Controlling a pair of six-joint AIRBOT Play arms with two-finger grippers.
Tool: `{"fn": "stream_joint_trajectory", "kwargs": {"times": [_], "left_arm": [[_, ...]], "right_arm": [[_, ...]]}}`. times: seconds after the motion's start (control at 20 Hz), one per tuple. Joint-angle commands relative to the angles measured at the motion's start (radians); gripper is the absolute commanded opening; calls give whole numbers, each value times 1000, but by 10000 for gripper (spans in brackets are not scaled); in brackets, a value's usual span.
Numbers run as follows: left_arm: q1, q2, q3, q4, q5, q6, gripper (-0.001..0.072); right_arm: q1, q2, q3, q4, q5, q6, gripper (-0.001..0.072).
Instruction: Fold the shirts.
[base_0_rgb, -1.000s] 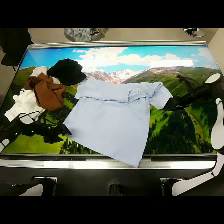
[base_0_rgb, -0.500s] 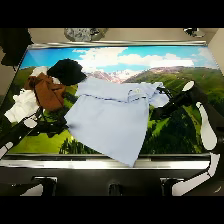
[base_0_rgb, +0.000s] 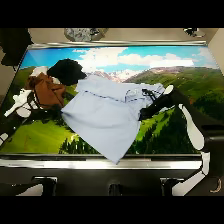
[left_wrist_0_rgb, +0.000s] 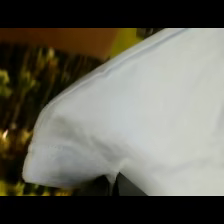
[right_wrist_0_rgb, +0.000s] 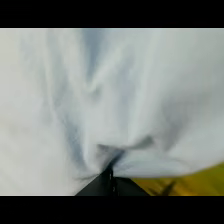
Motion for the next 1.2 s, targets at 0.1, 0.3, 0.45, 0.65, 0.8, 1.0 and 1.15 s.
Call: {"fn": "stream_joint_trajectory", "kwargs": {"times": [0.1, 0.3, 0.45, 0.65, 0.8, 1.0, 1.15], "left_arm": [[131, -167, 305, -2, -68, -11, 29], [159, -309, 492, -1, -369, -7, 706], [165, -285, 528, 11, -557, 74, 704], [152, -140, 371, 128, -698, 76, 702], [113, 64, 12, 117, -640, 75, 660], [14, 243, -333, -77, -516, 77, 637], [-100, 258, -420, -135, -474, 52, 637]], "right_arm": [[211, 3, -1, 106, 64, 10, 45], [248, 14, 6, 190, 32, -5, 477], [130, 108, 26, 191, 88, -49, 527], [-177, 282, 37, 147, -14, -79, 699], [-391, 288, 37, 31, -75, -37, 701], [-472, 235, 37, -89, -149, -8, 702], [-470, 201, 37, -63, -224, -8, 700]]}}
